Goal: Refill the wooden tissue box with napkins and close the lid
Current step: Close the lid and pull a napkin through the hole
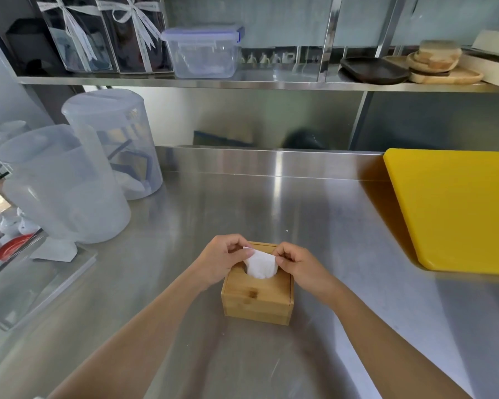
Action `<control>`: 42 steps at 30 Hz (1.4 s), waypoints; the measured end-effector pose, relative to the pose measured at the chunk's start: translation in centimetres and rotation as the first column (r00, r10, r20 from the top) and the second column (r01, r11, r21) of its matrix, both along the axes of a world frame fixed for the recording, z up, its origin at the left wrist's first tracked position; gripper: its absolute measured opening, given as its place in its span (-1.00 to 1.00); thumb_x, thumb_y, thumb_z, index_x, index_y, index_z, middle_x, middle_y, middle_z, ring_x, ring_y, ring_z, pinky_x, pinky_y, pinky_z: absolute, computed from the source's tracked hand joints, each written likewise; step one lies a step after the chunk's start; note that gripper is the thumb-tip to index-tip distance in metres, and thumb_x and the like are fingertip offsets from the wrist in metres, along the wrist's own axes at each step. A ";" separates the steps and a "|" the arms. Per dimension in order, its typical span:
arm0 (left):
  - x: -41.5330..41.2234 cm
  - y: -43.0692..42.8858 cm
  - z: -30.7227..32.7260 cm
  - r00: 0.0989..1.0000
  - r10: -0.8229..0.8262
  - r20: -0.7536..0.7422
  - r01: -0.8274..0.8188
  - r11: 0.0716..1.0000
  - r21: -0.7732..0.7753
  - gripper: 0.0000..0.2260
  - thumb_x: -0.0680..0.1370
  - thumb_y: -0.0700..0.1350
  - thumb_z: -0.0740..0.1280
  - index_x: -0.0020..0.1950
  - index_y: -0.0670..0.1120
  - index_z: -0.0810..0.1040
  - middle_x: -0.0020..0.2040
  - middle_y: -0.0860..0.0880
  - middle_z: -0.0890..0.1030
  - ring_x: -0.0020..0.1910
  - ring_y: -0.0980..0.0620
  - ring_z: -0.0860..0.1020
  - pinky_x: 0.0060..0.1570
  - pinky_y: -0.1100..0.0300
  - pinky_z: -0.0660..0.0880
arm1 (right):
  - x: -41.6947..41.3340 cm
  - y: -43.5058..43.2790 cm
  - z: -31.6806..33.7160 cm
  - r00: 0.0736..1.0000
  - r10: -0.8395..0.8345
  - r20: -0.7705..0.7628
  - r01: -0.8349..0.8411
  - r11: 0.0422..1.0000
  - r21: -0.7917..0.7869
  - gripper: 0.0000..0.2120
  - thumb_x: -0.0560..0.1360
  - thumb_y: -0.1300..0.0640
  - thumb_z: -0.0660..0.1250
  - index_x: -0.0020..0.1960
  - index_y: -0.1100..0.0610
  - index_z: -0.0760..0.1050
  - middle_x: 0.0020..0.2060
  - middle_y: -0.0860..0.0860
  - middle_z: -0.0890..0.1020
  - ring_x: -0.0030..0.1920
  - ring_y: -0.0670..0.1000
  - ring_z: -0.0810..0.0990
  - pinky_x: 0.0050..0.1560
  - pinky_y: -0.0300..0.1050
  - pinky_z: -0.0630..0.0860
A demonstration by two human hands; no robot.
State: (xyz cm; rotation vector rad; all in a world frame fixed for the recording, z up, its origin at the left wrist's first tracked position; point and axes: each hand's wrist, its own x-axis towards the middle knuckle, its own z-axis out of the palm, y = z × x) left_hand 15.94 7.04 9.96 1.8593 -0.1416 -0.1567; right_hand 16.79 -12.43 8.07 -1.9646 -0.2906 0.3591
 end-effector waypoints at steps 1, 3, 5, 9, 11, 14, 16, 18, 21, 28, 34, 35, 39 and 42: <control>0.1 0.1 -0.2 1.000 0.003 0.001 -0.003 1.000 0.004 -0.86 0.51 -0.24 0.34 -0.23 -0.07 0.57 -0.34 0.00 0.59 -0.37 0.15 0.52 -0.29 0.31 0.42 | 0.0 0.0 -0.1 1.000 -0.003 -0.003 0.003 1.000 0.004 -0.79 0.55 0.22 0.19 -0.22 0.03 0.47 -0.23 0.06 0.49 -0.19 0.00 0.39 -0.11 -0.08 0.32; 0.1 0.2 -0.5 1.000 0.011 0.004 -0.011 1.000 0.007 -0.85 0.53 -0.20 0.32 -0.24 -0.06 0.56 -0.33 0.02 0.58 -0.33 0.11 0.49 -0.26 0.27 0.40 | 0.0 0.1 -0.2 1.000 -0.014 -0.005 0.014 1.000 0.010 -0.77 0.55 0.22 0.19 -0.24 0.01 0.46 -0.25 0.06 0.48 -0.20 0.00 0.38 -0.11 -0.08 0.31; 0.1 0.2 -0.7 1.000 0.001 0.012 -0.001 1.000 0.021 -0.85 0.55 -0.18 0.29 -0.23 -0.06 0.53 -0.32 0.01 0.54 -0.32 0.09 0.45 -0.25 0.24 0.37 | 0.0 0.2 -0.3 1.000 -0.025 0.001 0.025 1.000 0.008 -0.75 0.55 0.22 0.19 -0.26 -0.02 0.45 -0.25 0.06 0.48 -0.20 -0.01 0.38 -0.10 -0.08 0.31; 0.0 0.3 -0.6 0.993 -0.120 -0.004 0.119 0.987 0.107 -0.87 0.55 -0.04 0.25 -0.20 0.02 0.45 -0.31 -0.04 0.47 -0.32 0.02 0.37 -0.30 0.14 0.30 | 0.1 0.2 -0.6 1.000 -0.028 -0.011 0.028 0.999 -0.017 -0.72 0.56 0.20 0.16 -0.27 -0.06 0.43 -0.23 -0.01 0.50 -0.10 0.00 0.38 -0.05 -0.10 0.30; 0.0 0.5 -0.4 0.989 -0.143 -0.046 0.147 0.983 0.109 -0.87 0.54 -0.05 0.29 -0.19 -0.03 0.43 -0.33 -0.05 0.48 -0.33 0.02 0.37 -0.32 0.17 0.30 | 0.2 0.3 -0.7 0.999 -0.030 -0.013 0.030 0.999 -0.027 -0.71 0.56 0.19 0.16 -0.28 -0.09 0.43 -0.22 -0.03 0.51 -0.06 0.02 0.38 -0.03 -0.11 0.30; 0.1 0.5 -0.2 0.994 -0.103 -0.042 0.107 0.989 0.105 -0.84 0.52 -0.09 0.34 -0.20 -0.13 0.45 -0.35 -0.06 0.49 -0.34 0.04 0.39 -0.31 0.18 0.31 | 0.2 0.4 -0.6 1.000 -0.027 -0.010 0.026 0.999 -0.030 -0.70 0.57 0.20 0.15 -0.28 -0.07 0.42 -0.25 -0.05 0.48 -0.06 0.01 0.36 -0.07 -0.15 0.28; 0.1 0.4 -0.1 0.998 -0.065 -0.023 0.067 0.993 0.101 -0.82 0.52 -0.11 0.35 -0.21 -0.18 0.45 -0.40 -0.03 0.46 -0.39 0.08 0.35 -0.35 0.24 0.29 | 0.3 0.4 -0.5 1.000 -0.019 -0.014 0.018 1.000 -0.022 -0.71 0.57 0.21 0.15 -0.28 -0.05 0.41 -0.25 -0.05 0.47 -0.08 0.00 0.36 -0.09 -0.15 0.28; 0.0 0.2 -0.1 0.999 -0.042 -0.011 0.043 0.993 0.106 -0.81 0.52 -0.11 0.35 -0.23 -0.17 0.45 -0.43 -0.02 0.42 -0.42 0.09 0.31 -0.39 0.28 0.25 | 0.3 0.3 -0.3 1.000 -0.006 -0.016 0.006 1.000 0.001 -0.73 0.55 0.20 0.17 -0.28 -0.03 0.42 -0.27 -0.04 0.46 -0.12 -0.01 0.36 -0.09 -0.14 0.27; -0.1 0.1 -0.2 0.999 -0.034 0.000 0.033 0.994 0.102 -0.79 0.50 -0.11 0.37 -0.23 -0.21 0.44 -0.42 -0.08 0.38 -0.40 0.03 0.27 -0.41 0.28 0.21 | 0.6 0.0 0.1 1.000 0.009 -0.028 -0.007 0.999 0.049 -0.80 0.47 0.18 0.20 -0.29 -0.01 0.44 -0.29 -0.04 0.47 -0.17 -0.02 0.38 -0.08 -0.10 0.27; 0.0 0.8 -0.5 1.000 -0.002 0.008 0.001 0.991 0.137 -0.84 0.41 -0.18 0.46 -0.31 -0.13 0.51 -0.36 0.02 0.46 -0.34 0.08 0.38 -0.27 0.21 0.34 | 0.4 -0.2 0.5 0.996 0.041 0.076 -0.039 0.999 -0.029 -0.93 0.47 0.22 0.36 -0.19 0.14 0.50 -0.17 -0.08 0.45 -0.17 -0.10 0.42 -0.10 -0.32 0.35; -0.1 1.2 -0.4 0.999 0.052 -0.009 -0.052 0.998 0.047 -0.84 0.42 -0.26 0.44 -0.34 -0.09 0.58 -0.17 0.01 0.58 -0.18 0.09 0.53 -0.16 0.32 0.47 | -0.3 -0.6 0.5 0.996 -0.069 0.060 0.062 0.992 0.108 -0.82 0.44 0.31 0.38 -0.27 0.09 0.50 -0.07 -0.02 0.46 -0.15 -0.15 0.44 -0.12 -0.48 0.33; -0.1 1.4 -0.5 0.999 0.050 -0.015 -0.050 0.998 0.032 -0.83 0.43 -0.27 0.42 -0.34 -0.07 0.58 -0.17 0.01 0.60 -0.17 0.09 0.54 -0.14 0.30 0.48 | -0.4 -0.6 0.5 0.996 -0.074 0.052 0.067 0.990 0.121 -0.82 0.45 0.33 0.36 -0.26 0.11 0.50 -0.08 -0.01 0.46 -0.14 -0.13 0.43 -0.13 -0.49 0.32; 0.1 1.4 -0.6 0.999 0.041 -0.034 -0.041 0.999 -0.003 -0.87 0.47 -0.23 0.39 -0.26 -0.06 0.58 -0.16 0.01 0.63 -0.15 0.10 0.55 -0.07 0.23 0.48 | -0.7 -0.5 0.3 0.998 -0.054 0.041 0.047 0.989 0.142 -0.81 0.49 0.31 0.31 -0.25 0.09 0.48 -0.13 -0.02 0.47 -0.12 -0.05 0.42 -0.13 -0.38 0.31; 0.0 1.4 -0.6 0.998 0.004 -0.064 -0.006 1.000 -0.022 -0.93 0.41 -0.24 0.45 -0.22 -0.09 0.61 -0.05 -0.02 0.62 -0.09 0.08 0.57 -0.03 0.26 0.50 | -0.8 -0.5 0.1 0.998 -0.067 0.009 0.064 0.982 0.180 -0.87 0.49 0.31 0.30 -0.21 0.15 0.49 -0.14 -0.02 0.48 -0.09 -0.03 0.42 -0.03 -0.20 0.33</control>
